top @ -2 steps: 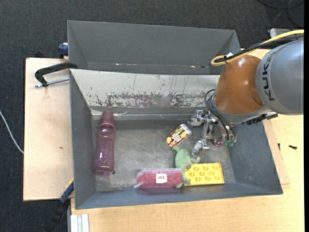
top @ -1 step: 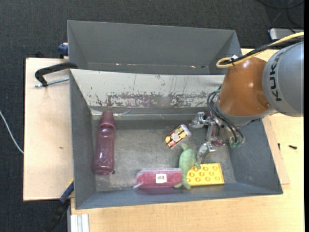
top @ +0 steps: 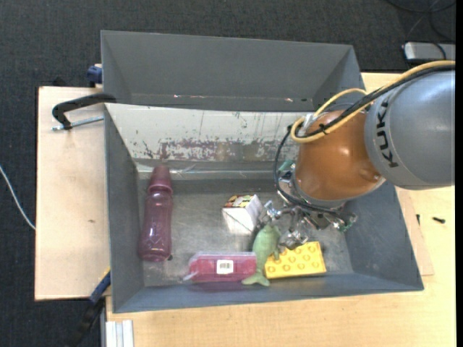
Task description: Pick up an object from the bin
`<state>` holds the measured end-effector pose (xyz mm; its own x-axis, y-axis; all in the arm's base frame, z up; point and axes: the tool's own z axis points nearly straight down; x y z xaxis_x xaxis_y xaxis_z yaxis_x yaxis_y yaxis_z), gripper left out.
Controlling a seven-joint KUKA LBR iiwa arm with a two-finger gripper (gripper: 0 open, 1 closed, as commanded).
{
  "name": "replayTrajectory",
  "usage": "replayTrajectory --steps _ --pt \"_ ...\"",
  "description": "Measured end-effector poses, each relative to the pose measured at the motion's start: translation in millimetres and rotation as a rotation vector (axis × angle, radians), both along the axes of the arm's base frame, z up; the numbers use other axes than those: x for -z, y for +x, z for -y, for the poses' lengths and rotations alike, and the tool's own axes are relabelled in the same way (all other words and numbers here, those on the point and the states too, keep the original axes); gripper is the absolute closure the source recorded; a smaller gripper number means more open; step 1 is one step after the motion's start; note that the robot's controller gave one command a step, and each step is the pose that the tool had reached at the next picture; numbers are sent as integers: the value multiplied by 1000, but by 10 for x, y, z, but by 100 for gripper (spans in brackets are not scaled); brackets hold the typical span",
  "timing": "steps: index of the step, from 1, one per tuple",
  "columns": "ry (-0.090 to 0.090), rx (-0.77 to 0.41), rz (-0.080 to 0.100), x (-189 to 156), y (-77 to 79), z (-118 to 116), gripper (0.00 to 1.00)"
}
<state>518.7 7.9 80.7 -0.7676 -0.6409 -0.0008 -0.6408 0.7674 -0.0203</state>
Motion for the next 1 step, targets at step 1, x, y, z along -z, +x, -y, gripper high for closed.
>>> replayTrajectory --steps 1 --pt "0 0 0 1 0 -2 100"
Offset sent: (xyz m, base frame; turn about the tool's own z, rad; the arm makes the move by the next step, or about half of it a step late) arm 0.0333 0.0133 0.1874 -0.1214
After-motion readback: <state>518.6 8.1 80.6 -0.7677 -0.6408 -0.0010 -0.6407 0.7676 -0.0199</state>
